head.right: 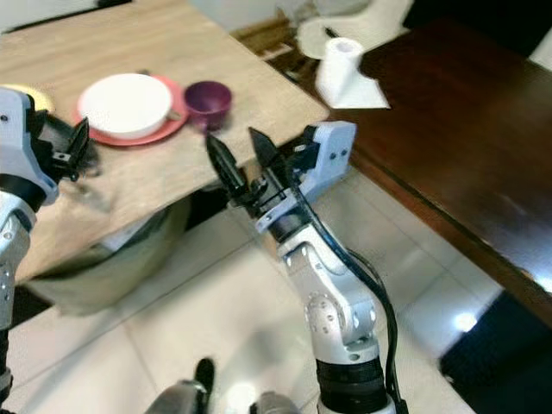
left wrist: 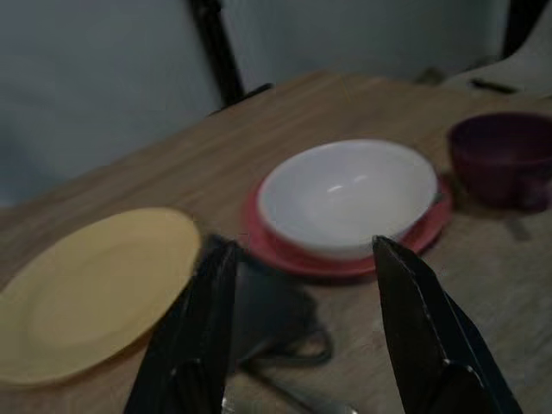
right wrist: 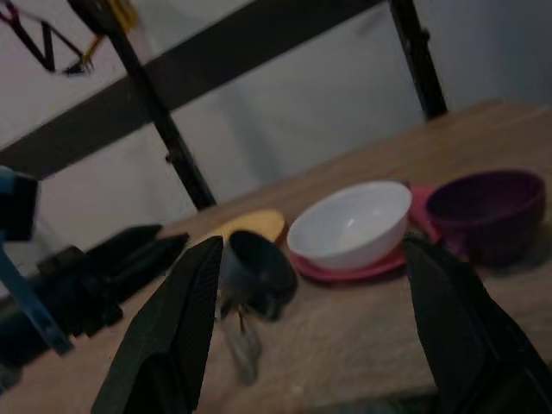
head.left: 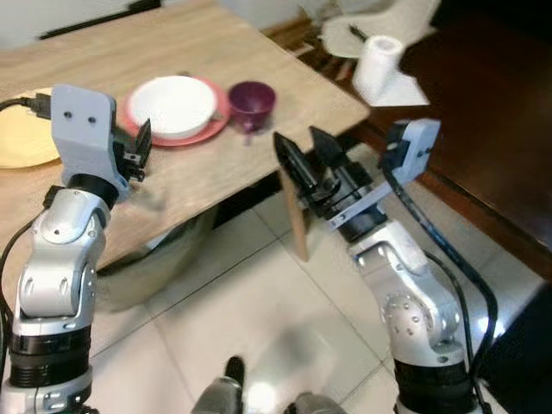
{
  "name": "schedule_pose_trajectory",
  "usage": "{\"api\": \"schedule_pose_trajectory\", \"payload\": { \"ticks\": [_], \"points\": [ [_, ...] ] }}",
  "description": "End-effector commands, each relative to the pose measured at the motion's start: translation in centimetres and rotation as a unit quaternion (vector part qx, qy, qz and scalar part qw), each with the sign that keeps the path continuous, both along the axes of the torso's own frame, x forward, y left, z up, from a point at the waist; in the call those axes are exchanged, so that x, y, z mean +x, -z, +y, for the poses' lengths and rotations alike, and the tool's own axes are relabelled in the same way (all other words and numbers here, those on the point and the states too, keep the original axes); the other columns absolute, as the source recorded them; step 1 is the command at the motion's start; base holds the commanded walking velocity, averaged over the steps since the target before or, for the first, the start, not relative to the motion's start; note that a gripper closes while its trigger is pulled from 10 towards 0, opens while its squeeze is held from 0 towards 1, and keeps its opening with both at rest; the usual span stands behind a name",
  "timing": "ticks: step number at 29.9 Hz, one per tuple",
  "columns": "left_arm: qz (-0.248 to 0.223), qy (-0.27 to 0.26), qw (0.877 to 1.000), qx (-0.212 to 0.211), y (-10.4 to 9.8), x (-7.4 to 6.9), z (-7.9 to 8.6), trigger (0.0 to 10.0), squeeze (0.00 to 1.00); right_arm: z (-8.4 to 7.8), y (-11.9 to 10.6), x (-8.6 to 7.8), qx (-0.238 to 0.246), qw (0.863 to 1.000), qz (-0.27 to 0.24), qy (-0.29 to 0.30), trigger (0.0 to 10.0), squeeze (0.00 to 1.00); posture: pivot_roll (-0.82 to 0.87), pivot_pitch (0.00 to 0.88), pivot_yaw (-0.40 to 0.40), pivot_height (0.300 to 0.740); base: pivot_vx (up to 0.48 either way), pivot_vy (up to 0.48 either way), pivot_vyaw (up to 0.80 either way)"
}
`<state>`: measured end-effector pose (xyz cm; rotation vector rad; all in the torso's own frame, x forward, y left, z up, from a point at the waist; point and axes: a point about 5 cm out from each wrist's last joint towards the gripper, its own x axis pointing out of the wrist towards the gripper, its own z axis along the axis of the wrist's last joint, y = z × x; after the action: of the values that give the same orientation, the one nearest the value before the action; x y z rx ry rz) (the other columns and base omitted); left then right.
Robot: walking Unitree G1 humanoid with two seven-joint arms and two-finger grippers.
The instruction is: Setting the table
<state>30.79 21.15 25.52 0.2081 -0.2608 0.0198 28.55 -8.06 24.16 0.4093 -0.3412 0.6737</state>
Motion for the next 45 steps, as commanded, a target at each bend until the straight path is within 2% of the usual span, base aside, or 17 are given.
{"api": "schedule_pose_trajectory", "payload": {
  "ticks": [1,19,35,39,45],
  "points": [
    [0.007,-0.001,1.0,0.002,0.4,0.0,-0.1,10.0,0.0,-0.1,0.0,-0.2,0.004,1.0,-0.001,-0.003,10.0,0.0,-0.05,0.101,0.044,0.74,0.0,0.0,0.76],
    [0.015,-0.003,1.0,0.009,0.6,0.1,0.3,10.0,0.0,-0.3,0.0,-0.2,0.01,1.0,0.004,-0.003,10.0,0.0,-0.05,0.11,0.043,0.74,0.0,0.0,0.76],
    [0.03,0.01,0.999,0.015,1.0,0.4,-0.3,10.0,0.0,-0.6,-0.1,0.0,0.024,1.0,0.012,0.013,10.0,0.0,-0.05,0.117,0.045,0.74,0.0,0.0,0.71],
    [0.033,0.007,0.999,0.024,1.1,0.6,-0.4,10.0,0.0,-0.9,-0.3,0.3,0.039,0.999,0.018,0.026,10.0,0.0,-0.05,0.119,0.046,0.74,0.0,0.0,0.0],
    [0.035,0.004,0.999,0.025,1.2,1.0,-0.6,10.0,0.0,-1.6,-0.3,0.7,0.049,0.997,0.022,0.057,10.0,0.0,-0.05,0.119,0.046,0.74,0.456,0.0,0.0]
  ]
}}
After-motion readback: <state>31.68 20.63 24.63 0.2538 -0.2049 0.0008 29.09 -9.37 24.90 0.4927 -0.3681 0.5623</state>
